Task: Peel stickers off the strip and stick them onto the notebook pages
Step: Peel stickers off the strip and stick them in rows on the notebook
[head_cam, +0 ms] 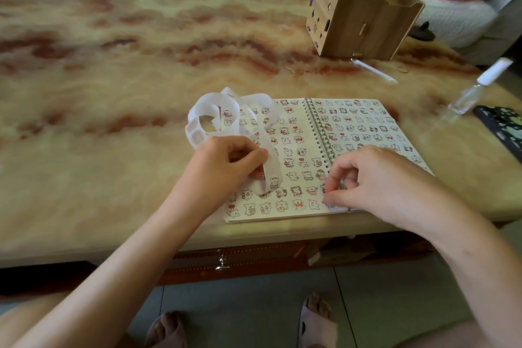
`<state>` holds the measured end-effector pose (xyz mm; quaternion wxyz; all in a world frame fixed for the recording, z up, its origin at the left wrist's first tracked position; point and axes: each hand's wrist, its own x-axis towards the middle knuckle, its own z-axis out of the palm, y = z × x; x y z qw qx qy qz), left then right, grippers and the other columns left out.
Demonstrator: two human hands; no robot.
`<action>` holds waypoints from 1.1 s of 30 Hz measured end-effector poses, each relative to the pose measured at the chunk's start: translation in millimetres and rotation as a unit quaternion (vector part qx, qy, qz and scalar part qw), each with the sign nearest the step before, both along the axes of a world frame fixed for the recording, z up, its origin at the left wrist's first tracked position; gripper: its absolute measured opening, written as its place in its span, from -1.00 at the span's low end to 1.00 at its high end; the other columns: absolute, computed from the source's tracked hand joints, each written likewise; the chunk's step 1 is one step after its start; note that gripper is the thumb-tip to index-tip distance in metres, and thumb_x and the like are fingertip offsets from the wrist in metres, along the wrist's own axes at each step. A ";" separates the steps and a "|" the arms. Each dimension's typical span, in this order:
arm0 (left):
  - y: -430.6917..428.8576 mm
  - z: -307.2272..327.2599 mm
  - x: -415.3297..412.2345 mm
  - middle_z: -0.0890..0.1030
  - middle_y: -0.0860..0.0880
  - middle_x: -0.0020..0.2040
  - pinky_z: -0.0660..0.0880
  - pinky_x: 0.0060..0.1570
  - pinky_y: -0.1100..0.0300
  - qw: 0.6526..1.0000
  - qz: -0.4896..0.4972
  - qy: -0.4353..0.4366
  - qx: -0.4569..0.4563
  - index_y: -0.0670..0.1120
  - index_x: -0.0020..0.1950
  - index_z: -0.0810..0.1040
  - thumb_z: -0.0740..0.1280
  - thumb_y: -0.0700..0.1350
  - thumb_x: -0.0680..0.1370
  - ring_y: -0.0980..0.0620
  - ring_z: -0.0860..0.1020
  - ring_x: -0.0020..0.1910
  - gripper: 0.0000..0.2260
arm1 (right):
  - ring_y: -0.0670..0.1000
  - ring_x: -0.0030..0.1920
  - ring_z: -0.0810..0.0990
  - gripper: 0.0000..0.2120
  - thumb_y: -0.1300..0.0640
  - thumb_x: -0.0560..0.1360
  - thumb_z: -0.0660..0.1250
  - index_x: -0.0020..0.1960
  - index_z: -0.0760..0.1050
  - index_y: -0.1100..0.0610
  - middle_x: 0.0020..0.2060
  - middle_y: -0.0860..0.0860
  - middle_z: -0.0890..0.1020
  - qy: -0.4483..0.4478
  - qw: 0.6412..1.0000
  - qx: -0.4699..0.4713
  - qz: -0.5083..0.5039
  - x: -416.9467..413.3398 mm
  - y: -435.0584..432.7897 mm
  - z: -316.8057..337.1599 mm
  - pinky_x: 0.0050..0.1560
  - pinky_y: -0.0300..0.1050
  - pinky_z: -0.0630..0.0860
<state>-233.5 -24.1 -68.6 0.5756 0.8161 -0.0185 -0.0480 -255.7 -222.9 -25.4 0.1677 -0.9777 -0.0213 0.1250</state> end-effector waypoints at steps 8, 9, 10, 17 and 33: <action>-0.8 1.0 -0.9 0.64 0.09 -0.42 0.37 -0.41 0.50 1.000 0.000 0.000 0.002 -0.12 -0.25 0.62 0.34 -0.15 0.54 0.30 0.52 -0.49 -0.82 | -0.09 -0.32 0.48 -0.73 -0.04 0.35 0.52 -0.13 0.43 -0.10 -0.27 -0.08 0.54 0.033 0.999 0.035 -0.005 8.2 -8.9 -4.5 -0.24 -0.13 0.41; -0.8 1.2 -0.9 0.64 0.10 -0.43 0.37 -0.41 0.50 1.000 0.000 0.000 0.002 -0.11 -0.26 0.62 0.34 -0.15 0.53 0.30 0.52 -0.49 -0.82 | -0.09 -0.32 0.47 -0.76 -0.03 0.37 0.50 -0.13 0.43 -0.10 -0.26 -0.08 0.54 0.036 0.999 0.034 0.000 8.5 -9.9 -5.4 -0.23 -0.12 0.42; -0.7 1.3 -1.0 0.63 0.10 -0.43 0.37 -0.41 0.50 1.000 0.000 0.001 0.002 -0.10 -0.26 0.61 0.34 -0.15 0.53 0.30 0.53 -0.49 -0.82 | -0.09 -0.32 0.46 -0.78 -0.01 0.40 0.48 -0.13 0.42 -0.10 -0.25 -0.08 0.53 0.038 0.999 0.033 0.005 8.5 -10.9 -6.0 -0.23 -0.12 0.43; -0.7 0.7 -0.3 0.63 0.11 -0.44 0.36 -0.41 0.51 1.000 0.001 0.002 0.002 -0.11 -0.25 0.62 0.34 -0.15 0.53 0.31 0.53 -0.47 -0.83 | -0.12 -0.30 0.45 -0.80 0.02 0.44 0.44 -0.05 0.42 -0.08 -0.22 -0.07 0.54 0.074 0.995 0.064 0.014 8.8 -15.6 -1.2 -0.20 -0.13 0.44; 3.0 -2.5 1.7 0.65 0.08 -0.42 0.37 -0.40 0.50 1.000 0.007 -0.009 0.015 -0.09 -0.25 0.62 0.34 -0.14 0.53 0.30 0.52 -0.45 -0.83 | -0.10 -0.26 0.46 -0.71 -0.08 0.38 0.48 -0.06 0.40 -0.08 -0.21 -0.07 0.54 0.090 0.993 0.073 0.005 11.4 -16.6 -2.9 -0.16 -0.12 0.44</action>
